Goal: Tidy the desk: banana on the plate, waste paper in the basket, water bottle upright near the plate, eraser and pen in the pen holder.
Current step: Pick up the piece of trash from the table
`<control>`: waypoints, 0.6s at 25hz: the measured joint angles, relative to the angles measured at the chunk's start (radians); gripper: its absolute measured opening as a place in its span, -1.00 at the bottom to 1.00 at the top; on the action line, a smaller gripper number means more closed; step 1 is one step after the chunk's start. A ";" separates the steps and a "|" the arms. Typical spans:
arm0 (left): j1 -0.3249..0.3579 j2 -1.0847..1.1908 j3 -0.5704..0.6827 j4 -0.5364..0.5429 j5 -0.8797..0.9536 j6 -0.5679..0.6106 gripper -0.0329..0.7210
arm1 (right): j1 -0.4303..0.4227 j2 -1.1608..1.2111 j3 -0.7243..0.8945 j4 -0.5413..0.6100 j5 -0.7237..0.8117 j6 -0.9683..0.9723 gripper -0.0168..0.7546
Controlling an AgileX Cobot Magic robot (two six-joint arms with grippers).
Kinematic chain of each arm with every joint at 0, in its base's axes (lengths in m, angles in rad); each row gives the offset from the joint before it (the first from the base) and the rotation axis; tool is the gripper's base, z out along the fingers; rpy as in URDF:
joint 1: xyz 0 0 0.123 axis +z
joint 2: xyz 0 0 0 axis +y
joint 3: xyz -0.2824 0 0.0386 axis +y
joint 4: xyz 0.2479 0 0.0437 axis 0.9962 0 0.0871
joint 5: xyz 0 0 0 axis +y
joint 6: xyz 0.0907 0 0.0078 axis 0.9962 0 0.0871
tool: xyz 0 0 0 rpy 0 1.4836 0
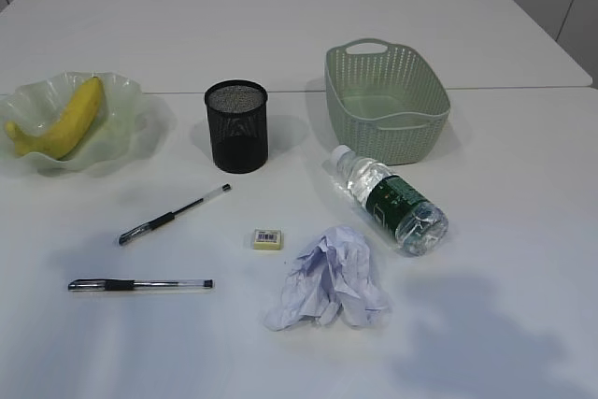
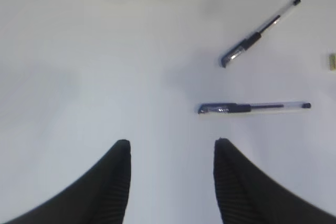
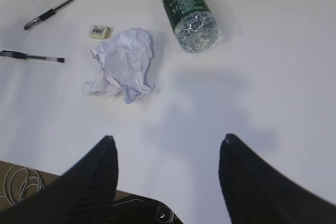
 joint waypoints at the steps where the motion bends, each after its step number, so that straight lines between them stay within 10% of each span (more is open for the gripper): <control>1: 0.000 -0.040 0.039 -0.014 0.000 -0.004 0.05 | 0.005 0.000 -0.005 0.000 0.000 0.000 0.22; 15: 0.000 -0.306 0.222 -0.117 0.031 -0.018 0.05 | 0.122 0.195 -0.227 0.003 0.092 0.000 0.15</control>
